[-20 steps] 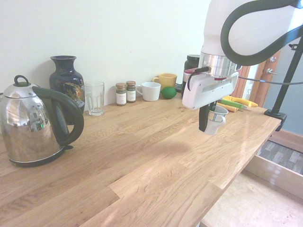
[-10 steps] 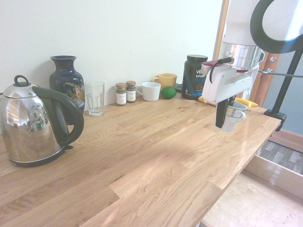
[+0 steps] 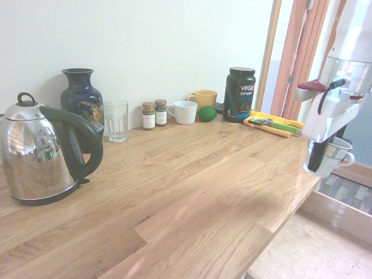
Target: Put mug in the drawer
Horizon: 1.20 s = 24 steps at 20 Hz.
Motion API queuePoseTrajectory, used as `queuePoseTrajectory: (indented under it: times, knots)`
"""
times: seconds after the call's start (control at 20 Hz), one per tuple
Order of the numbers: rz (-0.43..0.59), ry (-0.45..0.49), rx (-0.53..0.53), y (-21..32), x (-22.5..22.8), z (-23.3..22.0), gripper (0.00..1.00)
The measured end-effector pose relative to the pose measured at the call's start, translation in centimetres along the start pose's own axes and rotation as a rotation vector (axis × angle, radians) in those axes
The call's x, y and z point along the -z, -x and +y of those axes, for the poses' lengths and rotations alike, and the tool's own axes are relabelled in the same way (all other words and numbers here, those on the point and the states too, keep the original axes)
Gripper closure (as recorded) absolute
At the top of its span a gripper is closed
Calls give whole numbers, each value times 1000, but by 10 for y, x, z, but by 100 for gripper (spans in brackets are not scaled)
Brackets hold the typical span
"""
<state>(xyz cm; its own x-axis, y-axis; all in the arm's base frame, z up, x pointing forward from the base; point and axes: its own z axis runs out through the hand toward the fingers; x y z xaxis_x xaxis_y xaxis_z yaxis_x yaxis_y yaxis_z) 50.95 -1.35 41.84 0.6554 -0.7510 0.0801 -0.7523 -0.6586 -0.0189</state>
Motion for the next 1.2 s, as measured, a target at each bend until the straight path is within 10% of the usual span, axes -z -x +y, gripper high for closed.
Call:
queuePoseTrajectory:
  times: [1.2]
  knots:
    - [-83,75,31,62,-232,82,100]
